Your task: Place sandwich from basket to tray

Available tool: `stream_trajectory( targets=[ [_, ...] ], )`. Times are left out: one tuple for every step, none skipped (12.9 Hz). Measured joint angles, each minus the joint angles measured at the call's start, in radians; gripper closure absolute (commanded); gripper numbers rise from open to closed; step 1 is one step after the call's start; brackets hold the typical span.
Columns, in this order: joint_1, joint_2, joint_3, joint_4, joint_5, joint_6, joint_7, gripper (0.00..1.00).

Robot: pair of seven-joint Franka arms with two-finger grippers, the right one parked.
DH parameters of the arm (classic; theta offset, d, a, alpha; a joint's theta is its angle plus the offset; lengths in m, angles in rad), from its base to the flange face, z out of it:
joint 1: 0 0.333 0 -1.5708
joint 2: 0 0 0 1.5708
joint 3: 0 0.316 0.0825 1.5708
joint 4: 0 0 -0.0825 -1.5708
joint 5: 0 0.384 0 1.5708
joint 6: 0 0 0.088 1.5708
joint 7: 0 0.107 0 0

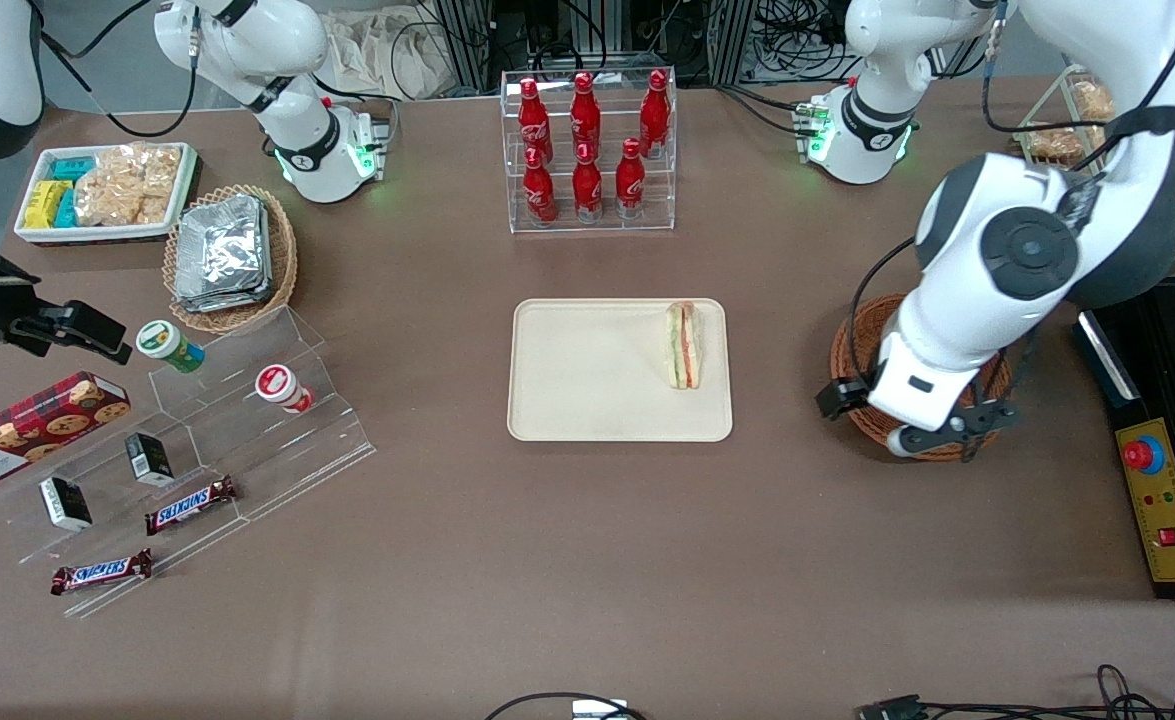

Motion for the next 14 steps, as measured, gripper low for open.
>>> stream_trajectory(
  targets=[
    [-0.016,-0.03,0.046,-0.004,-0.032,-0.024,0.053,0.0],
    [-0.031,-0.063,0.096,-0.01,-0.061,-0.047,0.112,0.0],
    [-0.046,-0.094,0.144,-0.015,-0.08,-0.076,0.167,0.0],
    [-0.059,-0.125,0.194,-0.017,-0.09,-0.11,0.221,0.0],
    [-0.069,-0.153,0.239,-0.019,-0.096,-0.137,0.271,0.0],
    [-0.077,-0.178,0.283,-0.02,-0.103,-0.16,0.332,0.0],
    [-0.081,-0.203,0.318,-0.021,-0.114,-0.183,0.4,0.0],
    [-0.081,-0.225,0.341,-0.022,-0.12,-0.203,0.456,0.0],
    [-0.082,-0.246,0.356,-0.022,-0.123,-0.22,0.493,0.0],
    [-0.083,-0.266,0.366,-0.023,-0.125,-0.235,0.517,0.0],
    [-0.085,-0.284,0.371,-0.023,-0.126,-0.249,0.541,0.0],
    [-0.089,-0.3,0.374,-0.023,-0.127,-0.261,0.56,0.0],
    [-0.094,-0.315,0.376,-0.024,-0.127,-0.273,0.57,0.0],
    [-0.098,-0.328,0.376,-0.024,-0.128,-0.285,0.573,0.0]
  ],
)
